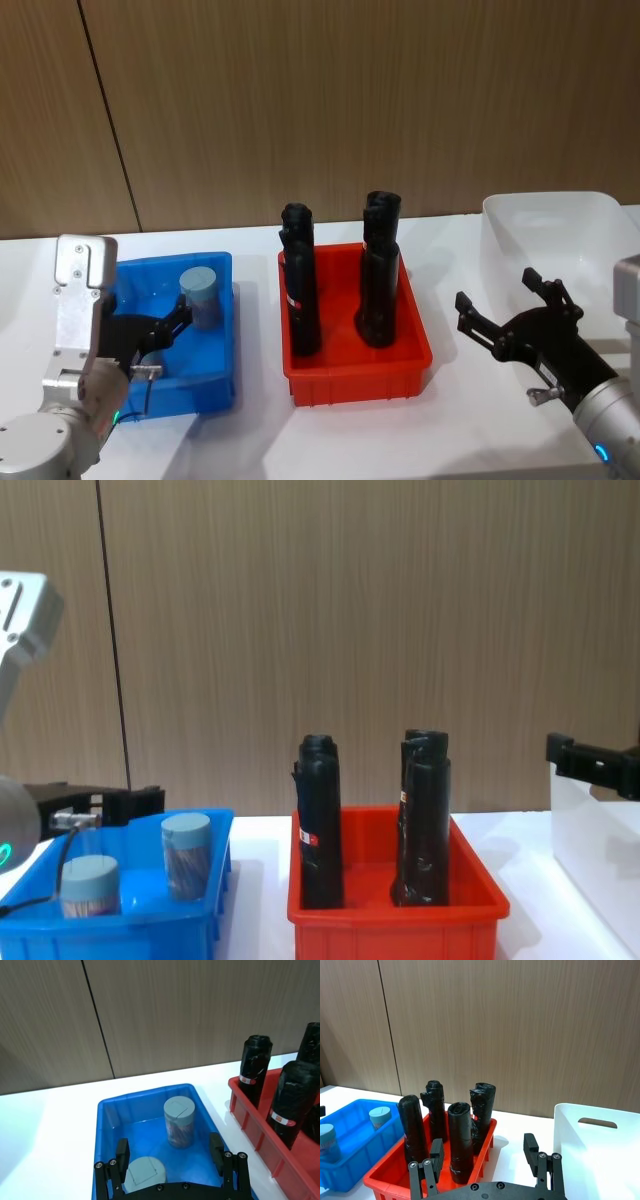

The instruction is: Pick the cotton swabs from the blue box and place them into the white box.

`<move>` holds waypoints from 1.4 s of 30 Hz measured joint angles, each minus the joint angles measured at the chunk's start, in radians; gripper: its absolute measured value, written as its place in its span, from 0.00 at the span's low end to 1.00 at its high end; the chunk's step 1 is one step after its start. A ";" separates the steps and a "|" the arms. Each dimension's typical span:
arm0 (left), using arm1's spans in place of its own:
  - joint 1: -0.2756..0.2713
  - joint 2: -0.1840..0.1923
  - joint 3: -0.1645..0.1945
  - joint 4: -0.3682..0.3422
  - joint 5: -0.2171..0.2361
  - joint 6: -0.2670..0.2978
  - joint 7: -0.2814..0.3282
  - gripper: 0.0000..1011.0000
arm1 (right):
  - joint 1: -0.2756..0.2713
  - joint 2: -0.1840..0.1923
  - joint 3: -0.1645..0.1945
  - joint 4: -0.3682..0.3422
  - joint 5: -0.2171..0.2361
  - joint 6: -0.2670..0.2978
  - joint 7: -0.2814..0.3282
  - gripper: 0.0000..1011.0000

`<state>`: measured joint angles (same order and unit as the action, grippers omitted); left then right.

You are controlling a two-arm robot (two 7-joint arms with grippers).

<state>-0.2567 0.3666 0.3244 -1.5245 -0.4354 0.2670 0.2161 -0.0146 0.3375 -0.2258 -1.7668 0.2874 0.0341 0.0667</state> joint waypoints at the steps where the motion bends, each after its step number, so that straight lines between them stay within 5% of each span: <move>1: 0.000 0.001 -0.002 0.002 -0.003 0.002 0.000 0.99 | 0.000 0.000 0.000 0.000 0.000 0.000 0.000 0.99; 18: -0.009 0.009 -0.029 0.055 -0.029 0.056 -0.037 0.99 | 0.000 0.000 0.000 0.000 0.000 0.000 0.000 0.99; 42: -0.056 -0.012 -0.038 0.158 0.010 0.063 -0.095 0.99 | 0.000 0.000 0.000 0.000 0.000 0.000 0.000 0.99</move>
<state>-0.3123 0.3545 0.2868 -1.3666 -0.4259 0.3301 0.1211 -0.0146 0.3374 -0.2258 -1.7668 0.2874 0.0340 0.0668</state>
